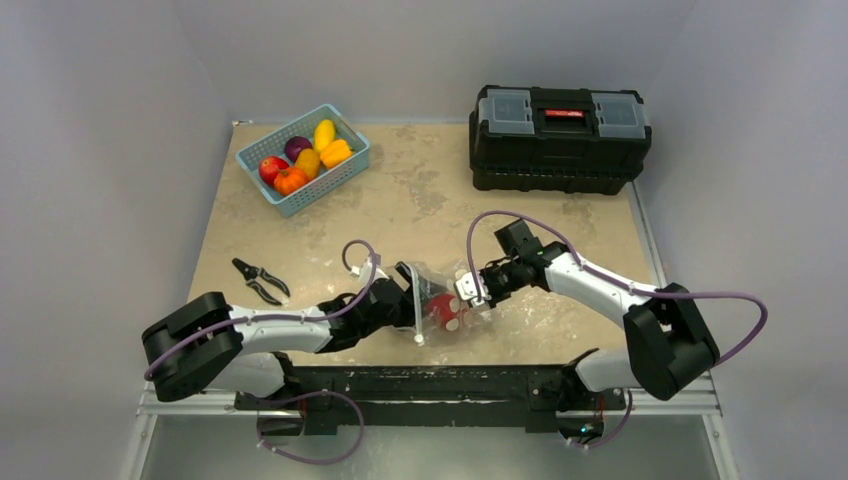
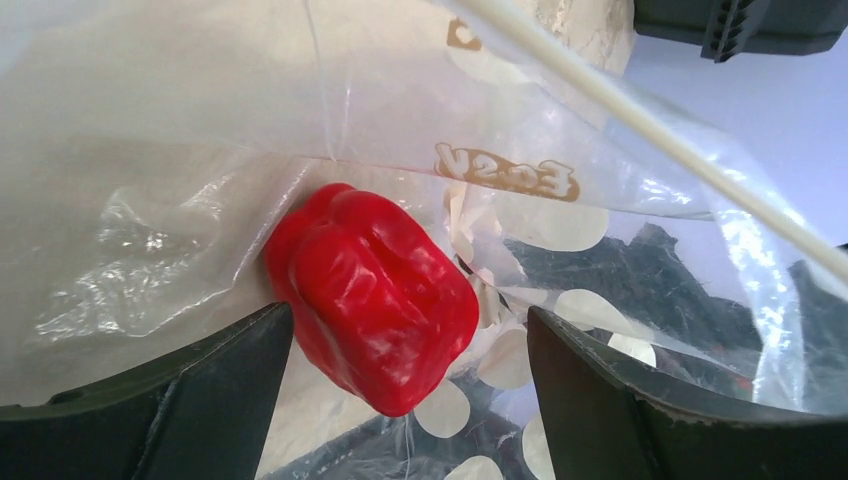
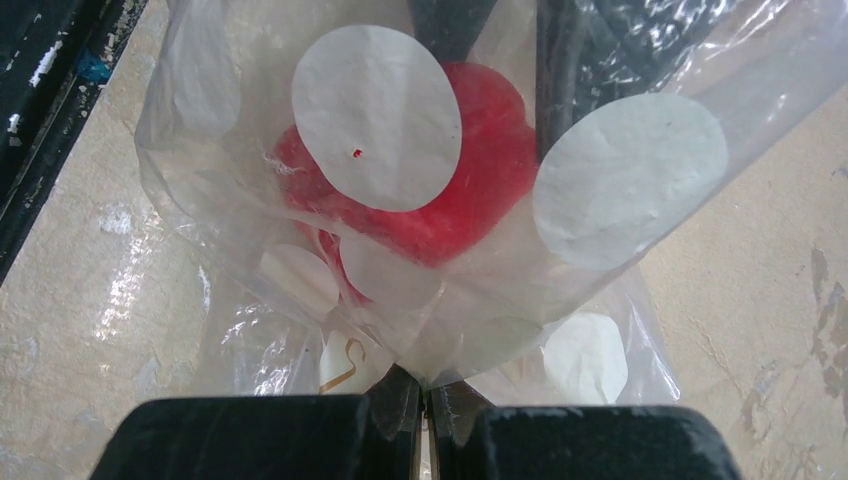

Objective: Open the zip-top bag and remove the fake food
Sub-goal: Pick up the fake vegetable from the zipper food storage bag.

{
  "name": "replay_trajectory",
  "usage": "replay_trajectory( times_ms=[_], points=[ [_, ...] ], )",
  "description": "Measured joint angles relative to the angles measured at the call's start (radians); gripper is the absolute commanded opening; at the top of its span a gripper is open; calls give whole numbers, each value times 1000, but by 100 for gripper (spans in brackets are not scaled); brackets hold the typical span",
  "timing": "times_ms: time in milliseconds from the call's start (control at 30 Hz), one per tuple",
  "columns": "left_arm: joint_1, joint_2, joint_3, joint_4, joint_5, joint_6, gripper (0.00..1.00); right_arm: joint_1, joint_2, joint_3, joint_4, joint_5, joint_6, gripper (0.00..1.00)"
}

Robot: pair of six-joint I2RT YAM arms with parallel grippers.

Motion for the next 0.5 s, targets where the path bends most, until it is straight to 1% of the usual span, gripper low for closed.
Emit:
replay_trajectory(
  times_ms=[167, 333, 367, 433, 500],
  points=[
    [-7, -11, -22, -6, -12, -50, 86, 0, 0, 0, 0, 0, 1, 0],
    [-40, -9, -20, -46, -30, -116, 85, 0, 0, 0, 0, 0, 1, 0],
    [-46, -6, -19, -54, -34, -126, 84, 0, 0, 0, 0, 0, 1, 0],
    [-52, 9, -14, -61, -40, -143, 77, 0, 0, 0, -1, 0, 1, 0],
    [-54, 33, -6, -63, -46, -160, 75, 0, 0, 0, -1, 0, 1, 0]
  ],
)
